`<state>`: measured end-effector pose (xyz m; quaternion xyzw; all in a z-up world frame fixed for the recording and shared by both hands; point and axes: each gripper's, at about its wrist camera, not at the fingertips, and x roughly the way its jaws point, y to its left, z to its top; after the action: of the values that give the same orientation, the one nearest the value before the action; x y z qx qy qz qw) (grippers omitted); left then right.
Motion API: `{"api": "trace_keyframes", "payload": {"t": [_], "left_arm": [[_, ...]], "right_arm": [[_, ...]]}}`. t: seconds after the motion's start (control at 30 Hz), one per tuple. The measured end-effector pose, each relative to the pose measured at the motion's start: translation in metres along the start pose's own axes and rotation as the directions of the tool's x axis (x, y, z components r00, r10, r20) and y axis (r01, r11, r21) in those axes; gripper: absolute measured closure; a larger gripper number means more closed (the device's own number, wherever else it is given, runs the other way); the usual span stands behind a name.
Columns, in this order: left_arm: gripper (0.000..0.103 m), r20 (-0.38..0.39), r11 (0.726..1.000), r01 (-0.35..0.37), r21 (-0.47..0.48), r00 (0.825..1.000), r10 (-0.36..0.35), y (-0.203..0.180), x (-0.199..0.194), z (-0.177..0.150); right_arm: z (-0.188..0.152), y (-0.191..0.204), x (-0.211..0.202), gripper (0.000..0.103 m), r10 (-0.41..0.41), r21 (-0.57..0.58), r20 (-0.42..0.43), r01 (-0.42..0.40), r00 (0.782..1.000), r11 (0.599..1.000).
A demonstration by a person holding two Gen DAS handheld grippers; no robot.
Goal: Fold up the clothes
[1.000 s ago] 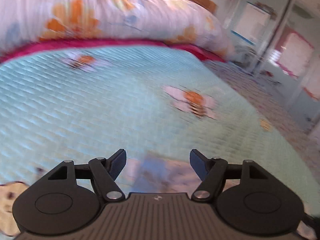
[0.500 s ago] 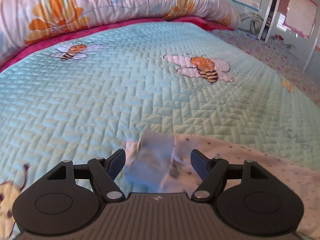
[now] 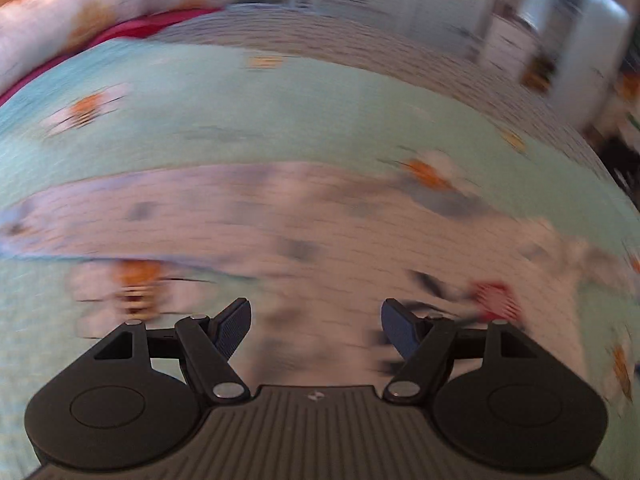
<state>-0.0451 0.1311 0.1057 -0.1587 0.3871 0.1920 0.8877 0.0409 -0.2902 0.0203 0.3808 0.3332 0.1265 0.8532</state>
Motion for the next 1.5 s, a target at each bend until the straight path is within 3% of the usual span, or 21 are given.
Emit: {"api": "trace_keyframes", "payload": {"t": [0.17,0.27,0.43,0.53,0.7,0.73,0.8,0.83,0.87,1.07,1.17,1.23,1.43,1.5], "left_arm": [[0.027,-0.131,0.996,0.089,-0.002,0.987,-0.088,-0.078,0.037,-0.012],[0.027,-0.181,0.998,0.063,0.032,0.982,-0.056,-0.105,0.061,-0.024],[0.013,-0.189,0.997,0.031,0.073,0.982,-0.017,-0.116,0.073,-0.033],[0.008,-0.188,0.996,0.029,0.083,0.982,-0.013,-0.12,0.077,-0.035],[0.0,-0.189,0.995,0.025,0.099,0.982,-0.006,-0.126,0.079,-0.035],[0.0,-0.187,0.994,0.023,0.104,0.982,-0.003,-0.127,0.079,-0.036],[0.0,-0.183,0.993,0.018,0.115,0.983,0.003,-0.129,0.078,-0.038],[0.0,-0.182,0.993,0.018,0.118,0.983,0.004,-0.129,0.078,-0.038],[0.0,-0.183,0.993,0.02,0.117,0.983,0.002,-0.129,0.078,-0.038],[0.0,-0.186,0.991,0.027,0.129,0.983,-0.002,-0.128,0.079,-0.038],[0.0,-0.19,0.99,0.028,0.14,0.982,-0.001,-0.129,0.078,-0.038],[0.0,-0.2,0.989,0.039,0.142,0.98,-0.01,-0.129,0.076,-0.035],[0.001,-0.211,0.993,0.054,0.105,0.977,-0.031,-0.121,0.075,-0.031],[0.001,-0.208,0.993,0.052,0.104,0.978,-0.03,-0.121,0.076,-0.032]], "right_arm": [[0.072,-0.053,0.012,0.056,-0.034,0.092,0.099,0.024,0.994,0.995],[0.106,-0.07,0.043,0.046,-0.04,0.136,0.101,0.026,0.994,0.99],[0.139,-0.104,0.084,0.045,-0.033,0.215,0.073,0.016,0.997,0.976],[0.149,-0.103,0.105,0.045,-0.008,0.211,0.055,-0.003,0.998,0.978],[0.16,-0.089,0.128,0.046,-0.036,0.16,0.012,0.034,0.999,0.986],[0.162,-0.087,0.131,0.048,-0.045,0.151,0.006,0.043,0.999,0.988],[0.164,-0.083,0.135,0.076,-0.063,0.133,-0.007,0.063,0.998,0.989],[0.163,-0.083,0.132,0.099,-0.076,0.126,-0.006,0.076,0.997,0.989],[0.161,-0.084,0.128,0.1,-0.086,0.121,-0.003,0.086,0.996,0.989],[0.138,-0.088,0.061,0.1,-0.003,0.123,0.142,-0.015,0.99,0.992],[0.131,-0.087,0.041,0.1,-0.061,0.063,0.177,0.051,0.982,0.997],[0.134,-0.085,0.038,0.1,-0.067,0.034,0.189,0.062,0.98,0.998],[0.151,-0.082,0.007,0.1,0.026,0.069,0.211,-0.042,0.977,0.997],[0.146,-0.081,-0.011,0.1,0.025,0.052,0.215,-0.037,0.976,0.998]]}}
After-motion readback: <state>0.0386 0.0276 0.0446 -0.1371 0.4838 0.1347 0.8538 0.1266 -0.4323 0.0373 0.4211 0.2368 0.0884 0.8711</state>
